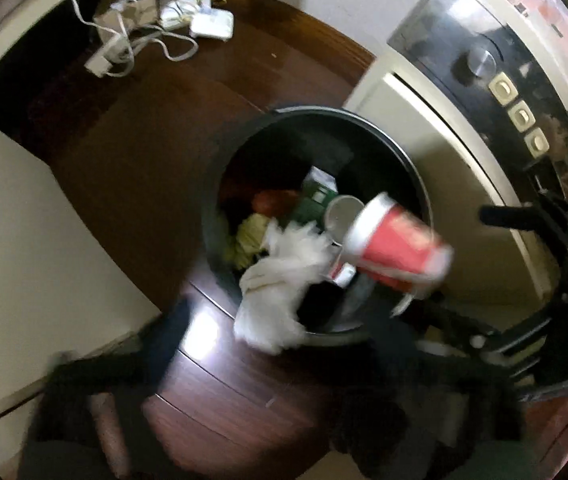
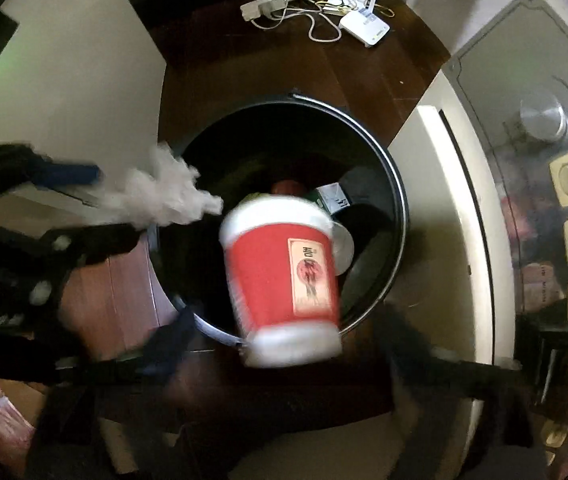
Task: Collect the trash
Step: 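Open both tools to drop the tissue and cup into the bin, then move both open tools back to the remaining trash on the bed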
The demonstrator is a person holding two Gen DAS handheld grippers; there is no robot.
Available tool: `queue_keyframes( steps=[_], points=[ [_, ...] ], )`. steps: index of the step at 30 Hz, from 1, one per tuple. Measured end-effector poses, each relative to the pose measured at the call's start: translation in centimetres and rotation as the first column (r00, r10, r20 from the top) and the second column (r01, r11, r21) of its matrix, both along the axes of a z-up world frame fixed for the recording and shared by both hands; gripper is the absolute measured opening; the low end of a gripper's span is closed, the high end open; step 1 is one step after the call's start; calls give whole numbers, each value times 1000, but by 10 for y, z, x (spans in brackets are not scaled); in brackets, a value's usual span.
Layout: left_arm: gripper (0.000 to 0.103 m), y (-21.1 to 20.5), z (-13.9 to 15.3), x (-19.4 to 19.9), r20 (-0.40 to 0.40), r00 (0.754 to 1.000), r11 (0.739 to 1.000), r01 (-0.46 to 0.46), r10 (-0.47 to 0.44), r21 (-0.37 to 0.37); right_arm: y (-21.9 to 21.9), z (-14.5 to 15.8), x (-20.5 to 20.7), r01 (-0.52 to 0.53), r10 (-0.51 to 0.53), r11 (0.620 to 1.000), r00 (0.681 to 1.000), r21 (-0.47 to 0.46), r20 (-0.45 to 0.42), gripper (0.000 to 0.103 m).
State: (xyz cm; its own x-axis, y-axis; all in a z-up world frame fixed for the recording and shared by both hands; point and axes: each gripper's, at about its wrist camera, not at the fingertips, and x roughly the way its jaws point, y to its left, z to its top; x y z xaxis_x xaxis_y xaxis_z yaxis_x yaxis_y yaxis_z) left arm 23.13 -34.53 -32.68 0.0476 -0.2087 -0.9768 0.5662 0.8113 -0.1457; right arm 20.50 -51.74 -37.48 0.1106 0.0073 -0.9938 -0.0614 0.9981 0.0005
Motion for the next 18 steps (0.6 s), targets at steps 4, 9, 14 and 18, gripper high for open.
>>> queue_keyframes(
  steps=[4, 9, 14, 18],
  points=[
    [103, 19, 13, -9, 43, 998, 999, -48, 47, 11, -12, 16, -12, 74, -74, 997, 997, 6, 32, 103],
    [103, 41, 42, -29, 109, 989, 995, -100, 99, 2, -8, 56, -30, 152, -155, 988, 983, 31, 101, 103],
    [103, 60, 71, -37, 163, 979, 993, -118, 119, -17, 16, 90, -29, 171, -178, 984, 972, 58, 154, 103],
    [103, 77, 96, -47, 192, 972, 990, -134, 139, -36, 33, 122, -37, 162, -170, 985, 968, 57, 186, 103]
  ],
)
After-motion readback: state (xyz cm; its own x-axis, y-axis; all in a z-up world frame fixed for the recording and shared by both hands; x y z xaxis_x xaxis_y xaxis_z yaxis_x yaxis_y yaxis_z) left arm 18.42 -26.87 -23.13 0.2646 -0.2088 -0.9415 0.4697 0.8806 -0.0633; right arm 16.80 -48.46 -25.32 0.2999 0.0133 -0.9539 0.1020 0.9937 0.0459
